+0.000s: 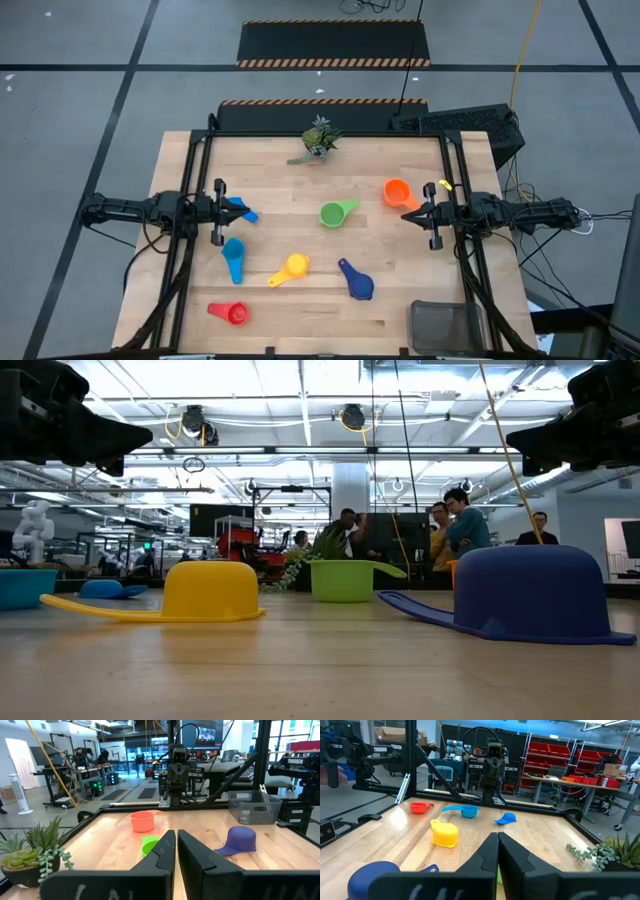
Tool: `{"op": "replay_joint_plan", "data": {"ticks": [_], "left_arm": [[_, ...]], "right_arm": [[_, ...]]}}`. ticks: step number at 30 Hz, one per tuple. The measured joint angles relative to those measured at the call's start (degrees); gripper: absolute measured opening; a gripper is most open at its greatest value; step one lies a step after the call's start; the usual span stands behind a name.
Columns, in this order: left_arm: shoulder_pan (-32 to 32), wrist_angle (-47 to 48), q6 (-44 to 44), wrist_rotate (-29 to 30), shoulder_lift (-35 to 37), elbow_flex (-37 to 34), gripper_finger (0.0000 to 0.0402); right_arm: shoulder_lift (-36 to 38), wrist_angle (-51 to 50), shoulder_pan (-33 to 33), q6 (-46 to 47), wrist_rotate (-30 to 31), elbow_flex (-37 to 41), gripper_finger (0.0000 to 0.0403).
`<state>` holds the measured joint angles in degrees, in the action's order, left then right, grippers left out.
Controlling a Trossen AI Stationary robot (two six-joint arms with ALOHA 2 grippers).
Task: Nest measuring cups in basket
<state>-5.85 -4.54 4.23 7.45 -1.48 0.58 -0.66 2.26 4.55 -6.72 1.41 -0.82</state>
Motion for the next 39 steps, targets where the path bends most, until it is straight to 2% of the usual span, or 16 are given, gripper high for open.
{"op": "replay_joint_plan", "data": {"ticks": [28, 39], "left_arm": [[0.0, 0.0, 0.0, 0.0, 0.0, 0.0, 0.0024], [0.0, -0.4, -6.8, -0.1, 0.0, 0.0, 0.0024]], "right_arm": [[0.0, 0.0, 0.0, 0.0, 0.0, 0.0, 0.0000], [0.0, 0.0, 0.0, -0.2, 0.2, 0.0, 0.0000]]}}
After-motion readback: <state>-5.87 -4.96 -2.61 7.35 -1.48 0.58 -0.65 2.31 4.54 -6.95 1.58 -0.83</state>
